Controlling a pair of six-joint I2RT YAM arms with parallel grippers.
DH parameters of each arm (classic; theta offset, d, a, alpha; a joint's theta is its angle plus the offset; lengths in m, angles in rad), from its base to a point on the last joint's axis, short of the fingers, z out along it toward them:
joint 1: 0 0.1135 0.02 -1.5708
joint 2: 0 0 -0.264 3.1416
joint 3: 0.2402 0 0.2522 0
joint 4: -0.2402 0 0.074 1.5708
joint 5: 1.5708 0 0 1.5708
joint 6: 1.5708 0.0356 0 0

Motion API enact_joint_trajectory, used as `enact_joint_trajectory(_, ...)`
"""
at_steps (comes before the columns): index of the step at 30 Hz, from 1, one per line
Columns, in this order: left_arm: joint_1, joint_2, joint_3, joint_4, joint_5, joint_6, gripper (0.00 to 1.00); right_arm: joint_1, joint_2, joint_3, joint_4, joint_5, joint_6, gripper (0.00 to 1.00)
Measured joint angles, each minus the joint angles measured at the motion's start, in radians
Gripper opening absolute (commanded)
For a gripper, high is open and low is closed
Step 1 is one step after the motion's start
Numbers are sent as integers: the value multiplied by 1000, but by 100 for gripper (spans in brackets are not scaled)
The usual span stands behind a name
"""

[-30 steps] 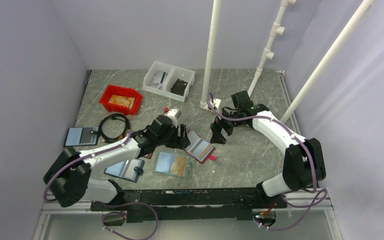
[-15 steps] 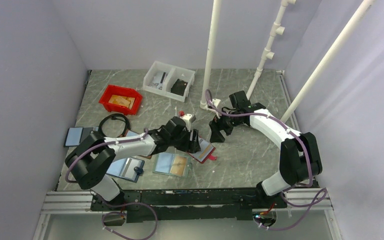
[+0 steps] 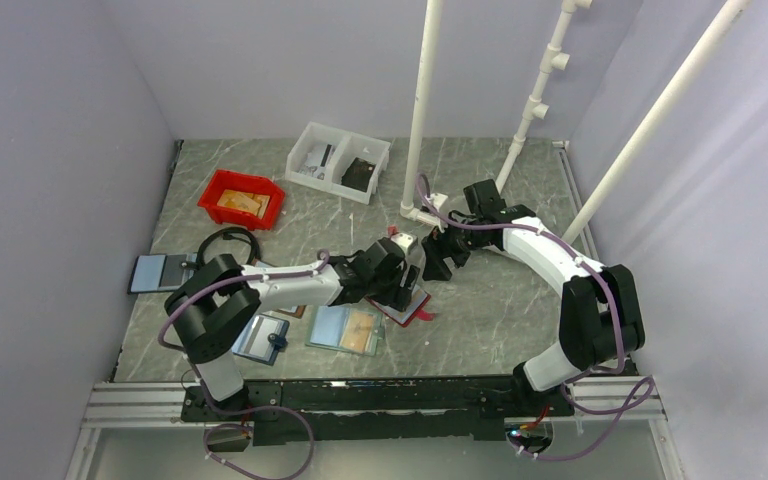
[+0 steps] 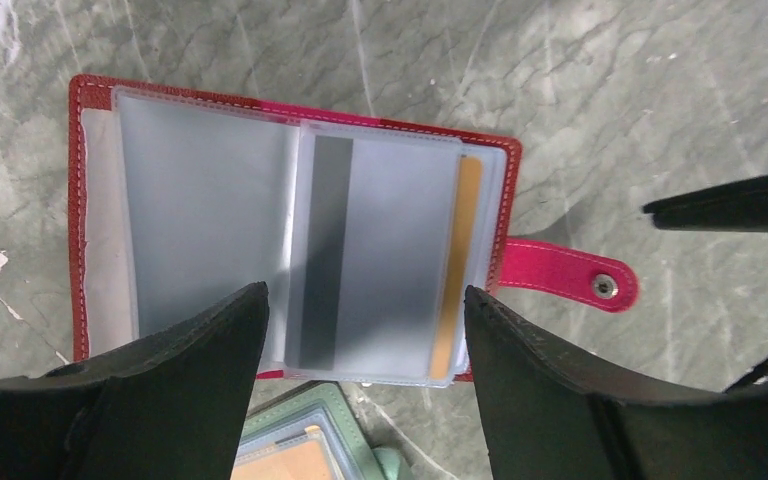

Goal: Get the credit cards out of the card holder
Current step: Remove the credit card from the card holder.

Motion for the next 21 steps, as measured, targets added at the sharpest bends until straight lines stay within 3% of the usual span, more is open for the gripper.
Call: enact_joint_trajectory(21, -14, 52, 37, -38, -35, 58, 77, -8, 0, 10, 5, 0, 7, 80)
